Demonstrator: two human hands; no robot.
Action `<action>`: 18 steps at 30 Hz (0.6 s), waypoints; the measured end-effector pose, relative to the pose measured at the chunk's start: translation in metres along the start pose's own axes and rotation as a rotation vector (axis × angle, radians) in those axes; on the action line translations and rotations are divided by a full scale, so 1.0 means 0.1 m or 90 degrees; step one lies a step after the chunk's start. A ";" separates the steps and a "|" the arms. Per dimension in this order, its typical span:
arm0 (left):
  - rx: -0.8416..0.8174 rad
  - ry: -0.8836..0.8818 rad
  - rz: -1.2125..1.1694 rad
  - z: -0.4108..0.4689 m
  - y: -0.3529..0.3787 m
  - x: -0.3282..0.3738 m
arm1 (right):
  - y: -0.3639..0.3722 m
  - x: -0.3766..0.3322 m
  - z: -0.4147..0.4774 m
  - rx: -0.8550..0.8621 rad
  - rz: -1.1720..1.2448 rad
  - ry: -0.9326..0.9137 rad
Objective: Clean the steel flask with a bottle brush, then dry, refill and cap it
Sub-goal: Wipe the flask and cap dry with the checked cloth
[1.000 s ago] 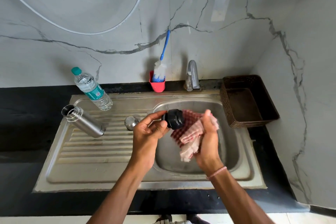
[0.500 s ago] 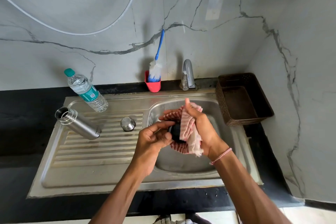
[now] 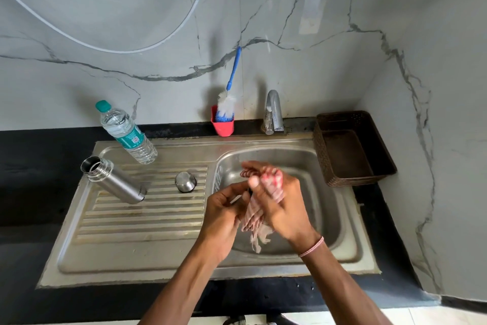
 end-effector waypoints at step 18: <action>0.008 -0.139 -0.137 -0.06 0.13 -0.01 | 0.04 -0.05 -0.05 0.025 -0.217 -0.145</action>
Point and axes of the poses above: each hand's wrist, its own z-axis towards the middle knuckle, its own y-axis out of the palm, x = y × z, the point moved 3 cm from there along z, towards the middle knuckle, and after that the axes turned 12 degrees about -y, right-handed, at the moved point
